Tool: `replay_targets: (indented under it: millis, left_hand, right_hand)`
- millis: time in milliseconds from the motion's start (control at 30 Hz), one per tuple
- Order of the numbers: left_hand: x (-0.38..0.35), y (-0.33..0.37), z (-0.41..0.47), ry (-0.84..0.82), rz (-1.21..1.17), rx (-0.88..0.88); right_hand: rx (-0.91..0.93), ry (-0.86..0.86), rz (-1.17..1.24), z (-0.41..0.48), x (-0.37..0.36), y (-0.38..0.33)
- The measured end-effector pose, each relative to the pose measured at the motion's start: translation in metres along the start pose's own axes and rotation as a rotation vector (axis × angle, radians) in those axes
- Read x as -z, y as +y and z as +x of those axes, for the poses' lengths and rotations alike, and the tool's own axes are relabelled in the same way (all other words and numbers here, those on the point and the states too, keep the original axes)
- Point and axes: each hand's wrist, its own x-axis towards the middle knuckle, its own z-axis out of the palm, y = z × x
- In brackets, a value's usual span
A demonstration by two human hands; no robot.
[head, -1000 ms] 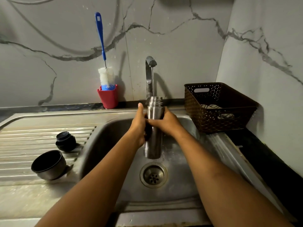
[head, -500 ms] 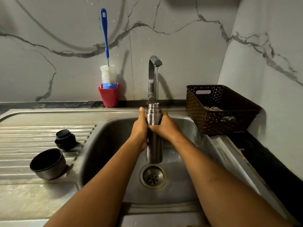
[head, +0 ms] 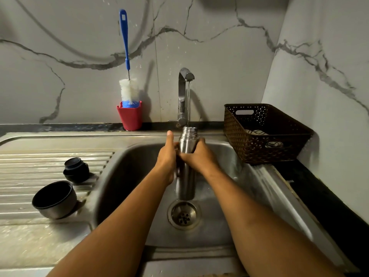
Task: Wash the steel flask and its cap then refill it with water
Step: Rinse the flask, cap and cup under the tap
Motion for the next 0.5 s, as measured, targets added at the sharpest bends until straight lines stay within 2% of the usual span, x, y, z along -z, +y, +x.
replay_targets:
  millis: [233, 300, 400, 500]
  left_hand:
    - [0.001, 0.002, -0.002, 0.023, -0.007, 0.021]
    - [0.003, 0.001, 0.001, 0.007, 0.013, 0.023]
    - [0.010, -0.005, 0.007, -0.009, 0.186, 0.017]
    - [0.022, -0.008, 0.018, -0.017, 0.389, 0.089]
  right_hand:
    - [-0.011, -0.019, 0.024, -0.001, 0.000, -0.004]
    - [-0.068, -0.053, 0.120, -0.006, 0.000, -0.008]
    - [-0.082, 0.008, 0.137, -0.004, -0.002, -0.009]
    - [-0.206, -0.009, 0.420, -0.004, 0.003, -0.008]
